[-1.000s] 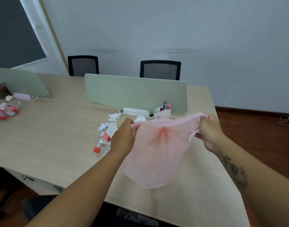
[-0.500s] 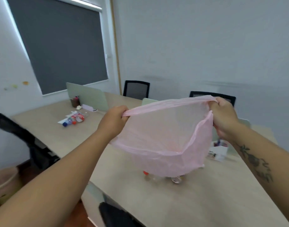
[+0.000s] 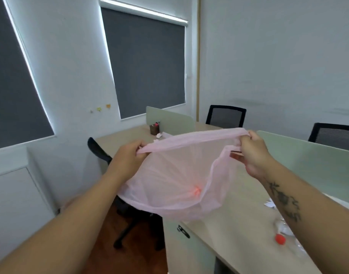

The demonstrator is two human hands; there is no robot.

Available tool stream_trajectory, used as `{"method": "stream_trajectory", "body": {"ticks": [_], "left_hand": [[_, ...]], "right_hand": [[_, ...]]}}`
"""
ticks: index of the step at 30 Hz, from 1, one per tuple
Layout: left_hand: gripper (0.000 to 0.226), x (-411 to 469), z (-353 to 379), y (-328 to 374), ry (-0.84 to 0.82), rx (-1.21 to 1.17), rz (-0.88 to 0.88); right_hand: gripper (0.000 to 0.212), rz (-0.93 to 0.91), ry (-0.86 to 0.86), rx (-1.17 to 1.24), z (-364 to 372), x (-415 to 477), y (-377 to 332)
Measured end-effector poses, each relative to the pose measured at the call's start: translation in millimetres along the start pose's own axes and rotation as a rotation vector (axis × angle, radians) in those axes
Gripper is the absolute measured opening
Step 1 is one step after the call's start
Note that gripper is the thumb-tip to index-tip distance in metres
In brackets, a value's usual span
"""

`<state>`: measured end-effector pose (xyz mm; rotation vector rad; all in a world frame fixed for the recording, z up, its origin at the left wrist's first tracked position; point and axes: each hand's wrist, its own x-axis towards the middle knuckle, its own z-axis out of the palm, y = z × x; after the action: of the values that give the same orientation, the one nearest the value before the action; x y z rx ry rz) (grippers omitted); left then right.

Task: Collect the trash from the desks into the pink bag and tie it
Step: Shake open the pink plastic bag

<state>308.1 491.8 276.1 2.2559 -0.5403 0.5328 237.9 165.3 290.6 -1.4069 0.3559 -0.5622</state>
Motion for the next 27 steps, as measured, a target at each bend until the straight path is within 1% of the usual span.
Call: {"method": "stream_trajectory", "body": {"ticks": [2, 4, 6, 8, 9, 13, 17, 20, 23, 24, 27], "left_hand": [[0.015, -2.6, 3.0, -29.6, 0.001, -0.042, -0.029], [0.022, -2.3, 16.7, -53.1, -0.041, -0.057, -0.050], [0.028, 3.1, 38.0, -72.7, -0.126, -0.046, -0.070], [0.021, 16.2, 62.7, -86.5, -0.201, -0.079, -0.093], [0.017, 26.9, 78.1, -92.7, -0.224, -0.095, -0.101], [0.022, 81.4, 142.5, -105.4, -0.306, -0.141, -0.114], [0.030, 126.6, 189.0, -106.3, -0.400, -0.210, -0.138], [0.037, 162.0, 224.0, -108.9, -0.458, -0.271, -0.100], [0.030, 186.3, 261.2, -113.1, -0.512, -0.299, -0.046], [0.028, 193.6, 273.3, -114.0, -0.518, -0.316, -0.037], [0.027, 218.6, 320.7, -112.2, -0.547, -0.358, 0.004]], "right_hand": [[0.031, 0.179, -0.001, 0.110, 21.1, 9.6, 18.8], [0.038, 0.302, 0.015, 0.165, 34.2, 22.3, 39.8], [0.042, 0.364, 0.052, 0.217, 43.1, 37.7, 61.5], [0.046, 0.406, 0.101, 0.277, 46.2, 56.1, 81.6], [0.047, 0.426, 0.134, 0.269, 46.4, 68.1, 92.0], [0.041, 0.447, 0.233, 0.091, 39.6, 129.2, 137.7], [0.031, 0.385, 0.310, -0.130, 24.8, 173.9, 166.0], [0.031, 0.392, 0.336, -0.171, 14.0, 203.8, 181.2], [0.020, 0.409, 0.330, -0.175, 4.6, 215.2, 190.2], [0.021, 0.411, 0.340, -0.174, 1.2, 217.5, 194.2], [0.031, 0.444, 0.455, -0.196, -17.2, 220.4, 209.0]]}}
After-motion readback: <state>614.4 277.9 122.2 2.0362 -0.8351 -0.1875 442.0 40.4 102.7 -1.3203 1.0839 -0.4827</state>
